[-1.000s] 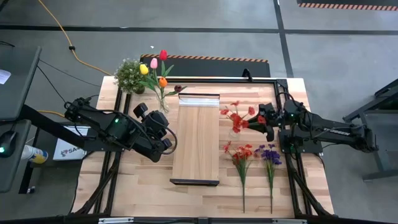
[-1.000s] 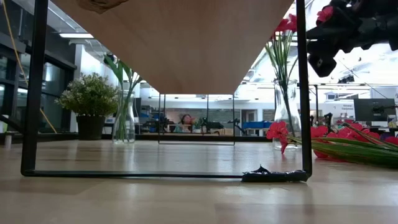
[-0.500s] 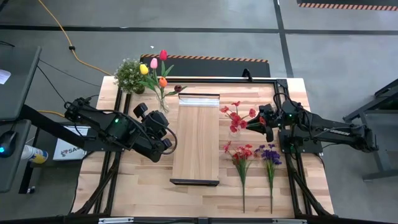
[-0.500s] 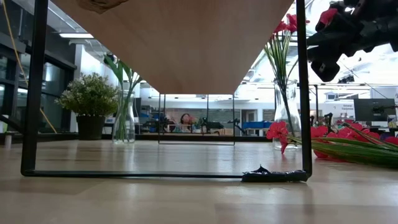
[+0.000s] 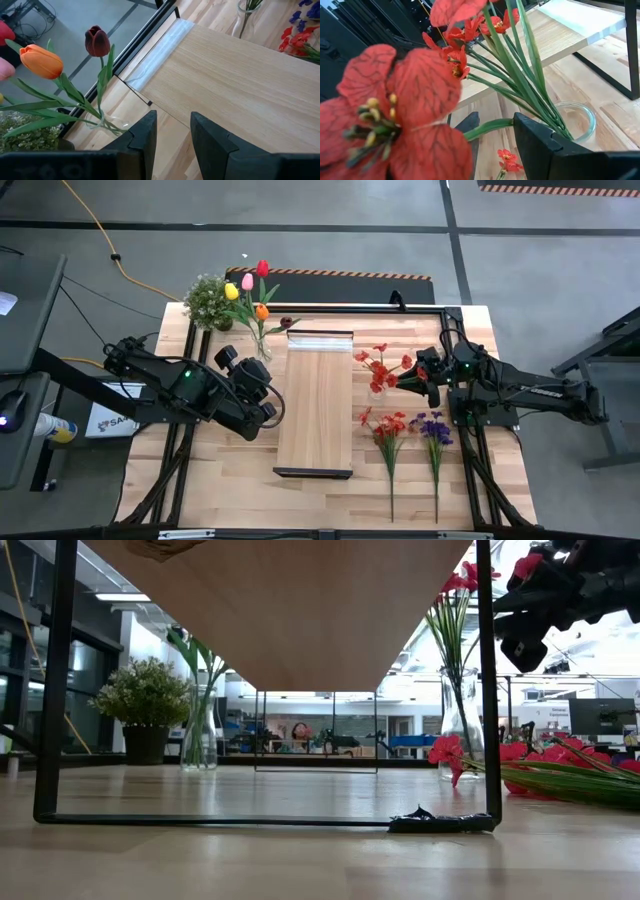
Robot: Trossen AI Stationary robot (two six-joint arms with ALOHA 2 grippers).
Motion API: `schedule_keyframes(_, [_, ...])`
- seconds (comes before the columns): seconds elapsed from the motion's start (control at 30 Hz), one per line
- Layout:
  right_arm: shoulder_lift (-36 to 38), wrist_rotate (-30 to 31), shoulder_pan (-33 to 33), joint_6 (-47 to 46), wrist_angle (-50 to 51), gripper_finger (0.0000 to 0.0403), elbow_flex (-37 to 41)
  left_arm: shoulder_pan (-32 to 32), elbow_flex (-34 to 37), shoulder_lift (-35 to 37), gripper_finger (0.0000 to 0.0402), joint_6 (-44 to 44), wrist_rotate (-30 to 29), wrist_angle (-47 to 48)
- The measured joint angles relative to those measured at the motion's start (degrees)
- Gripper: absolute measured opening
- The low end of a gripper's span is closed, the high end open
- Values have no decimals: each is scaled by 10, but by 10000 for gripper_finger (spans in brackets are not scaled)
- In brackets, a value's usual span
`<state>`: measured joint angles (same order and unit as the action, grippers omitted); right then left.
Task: Pick and place flowers into a vace then onto a shelf
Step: Put the top red flowers into the right vase
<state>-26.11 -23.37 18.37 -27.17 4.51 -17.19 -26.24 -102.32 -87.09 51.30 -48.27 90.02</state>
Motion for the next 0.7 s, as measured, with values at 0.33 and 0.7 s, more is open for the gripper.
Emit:
schedule_keyframes(0.33, [0, 0, 0, -5, -3, 114, 0, 0, 0, 0, 152, 0, 0, 0])
schedule_keyframes(0.7, [44, -11, 0, -66, -20, 114, 0, 0, 0, 0, 152, 0, 0, 0])
